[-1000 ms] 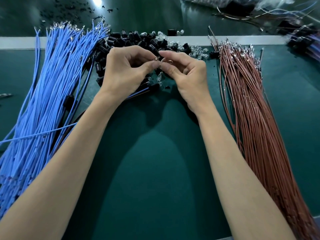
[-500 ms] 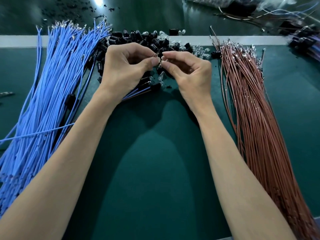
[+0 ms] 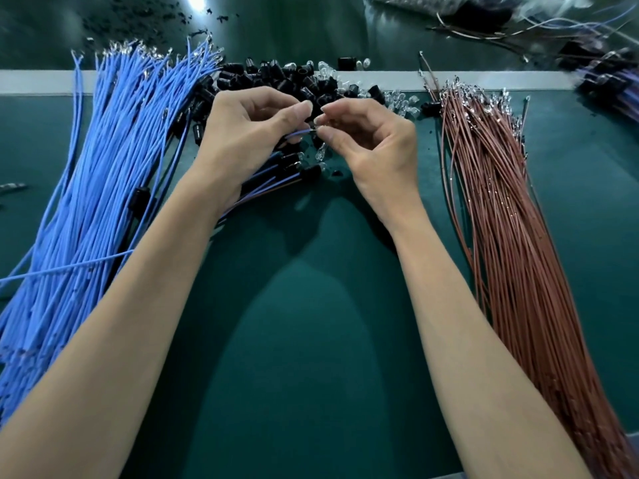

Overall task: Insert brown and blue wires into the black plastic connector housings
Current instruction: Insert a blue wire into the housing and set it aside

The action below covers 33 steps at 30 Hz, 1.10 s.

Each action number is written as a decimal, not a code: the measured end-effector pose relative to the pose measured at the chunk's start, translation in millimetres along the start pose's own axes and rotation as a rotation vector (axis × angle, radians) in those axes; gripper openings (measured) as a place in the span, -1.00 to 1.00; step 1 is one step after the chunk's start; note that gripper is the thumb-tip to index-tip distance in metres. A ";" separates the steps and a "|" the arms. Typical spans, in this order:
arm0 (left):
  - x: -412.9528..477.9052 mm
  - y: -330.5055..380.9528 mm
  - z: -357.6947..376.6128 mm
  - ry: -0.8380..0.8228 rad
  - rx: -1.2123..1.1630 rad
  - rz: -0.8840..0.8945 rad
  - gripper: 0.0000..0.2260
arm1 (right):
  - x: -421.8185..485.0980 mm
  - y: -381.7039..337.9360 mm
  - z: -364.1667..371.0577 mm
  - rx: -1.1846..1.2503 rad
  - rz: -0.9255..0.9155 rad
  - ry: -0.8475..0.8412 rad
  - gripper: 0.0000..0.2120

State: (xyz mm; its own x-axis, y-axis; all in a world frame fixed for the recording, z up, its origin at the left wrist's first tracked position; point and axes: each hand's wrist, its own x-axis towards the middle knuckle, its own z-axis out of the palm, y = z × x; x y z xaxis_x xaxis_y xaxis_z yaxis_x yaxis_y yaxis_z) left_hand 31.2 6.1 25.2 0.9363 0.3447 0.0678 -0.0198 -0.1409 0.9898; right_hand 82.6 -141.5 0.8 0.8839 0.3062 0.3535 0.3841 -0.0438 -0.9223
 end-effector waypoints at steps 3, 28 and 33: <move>-0.3 2.2 1.9 0.004 -0.002 -0.041 -0.98 | -0.9 -2.7 0.3 0.016 -0.001 0.024 -0.79; -0.7 15.8 7.8 -0.037 -0.082 -0.322 -0.96 | -0.6 -3.0 5.2 0.042 0.019 0.079 -0.66; -1.5 17.9 2.0 -0.112 -0.082 -0.335 -0.94 | -1.4 -1.8 4.7 0.073 0.012 0.038 -0.66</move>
State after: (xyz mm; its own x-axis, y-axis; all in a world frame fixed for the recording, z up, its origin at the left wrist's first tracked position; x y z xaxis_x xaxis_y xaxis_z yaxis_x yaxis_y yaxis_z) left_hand 30.2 1.2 42.6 0.9280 0.2548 -0.2719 0.2711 0.0390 0.9617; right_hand 79.3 -137.4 1.2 0.8984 0.2693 0.3470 0.3543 0.0227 -0.9349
